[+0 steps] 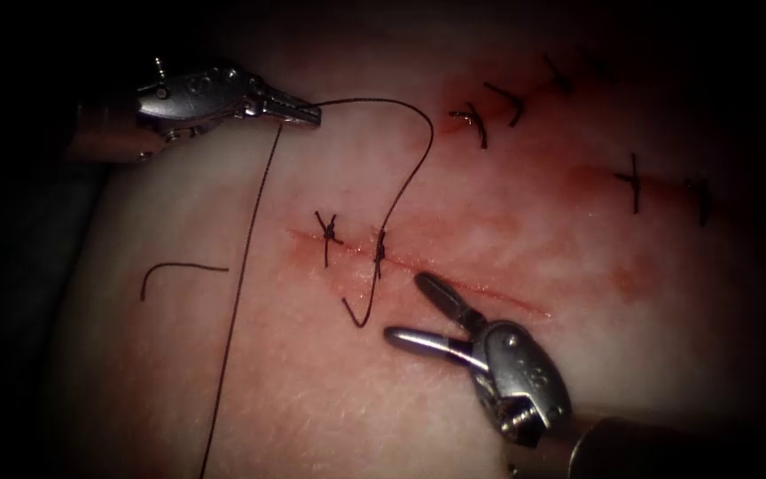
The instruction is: Wound Closure
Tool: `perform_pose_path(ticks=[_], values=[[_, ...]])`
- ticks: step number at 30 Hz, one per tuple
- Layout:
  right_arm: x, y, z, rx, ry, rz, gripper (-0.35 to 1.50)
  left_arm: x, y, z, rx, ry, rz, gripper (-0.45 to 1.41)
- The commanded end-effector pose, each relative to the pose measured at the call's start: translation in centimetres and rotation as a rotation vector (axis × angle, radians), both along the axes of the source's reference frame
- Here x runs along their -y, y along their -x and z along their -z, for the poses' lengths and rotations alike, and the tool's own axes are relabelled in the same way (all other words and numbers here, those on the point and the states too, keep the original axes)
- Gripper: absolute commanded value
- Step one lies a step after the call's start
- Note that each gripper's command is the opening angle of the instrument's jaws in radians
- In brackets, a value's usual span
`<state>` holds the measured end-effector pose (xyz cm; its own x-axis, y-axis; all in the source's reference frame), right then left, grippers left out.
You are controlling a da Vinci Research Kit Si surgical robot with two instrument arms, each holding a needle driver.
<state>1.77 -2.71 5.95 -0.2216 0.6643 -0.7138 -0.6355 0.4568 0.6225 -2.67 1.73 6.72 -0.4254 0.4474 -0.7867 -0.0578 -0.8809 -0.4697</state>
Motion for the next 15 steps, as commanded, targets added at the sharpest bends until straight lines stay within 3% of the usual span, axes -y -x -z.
perform_pose_path(ticks=[1,5,12,14,15], values=[[0.0,-0.04,-0.1,0.007,-0.006,0.01,0.73,0.04,0.06,0.05,0.008,-0.002,0.006,-0.45],[-0.07,0.0,-0.18,0.033,-0.024,0.03,0.66,0.23,0.06,0.41,0.055,0.007,0.014,-0.45],[-0.19,0.0,-0.28,0.048,-0.029,0.019,0.32,0.44,0.08,0.94,0.077,0.043,0.006,-0.45],[-0.23,-0.01,-0.3,0.049,-0.038,0.015,0.37,0.48,0.09,1.04,0.078,0.053,0.001,-0.45],[-0.25,-0.02,-0.31,0.051,-0.039,0.012,0.49,0.49,0.1,1.08,0.079,0.054,0.003,-0.45]])
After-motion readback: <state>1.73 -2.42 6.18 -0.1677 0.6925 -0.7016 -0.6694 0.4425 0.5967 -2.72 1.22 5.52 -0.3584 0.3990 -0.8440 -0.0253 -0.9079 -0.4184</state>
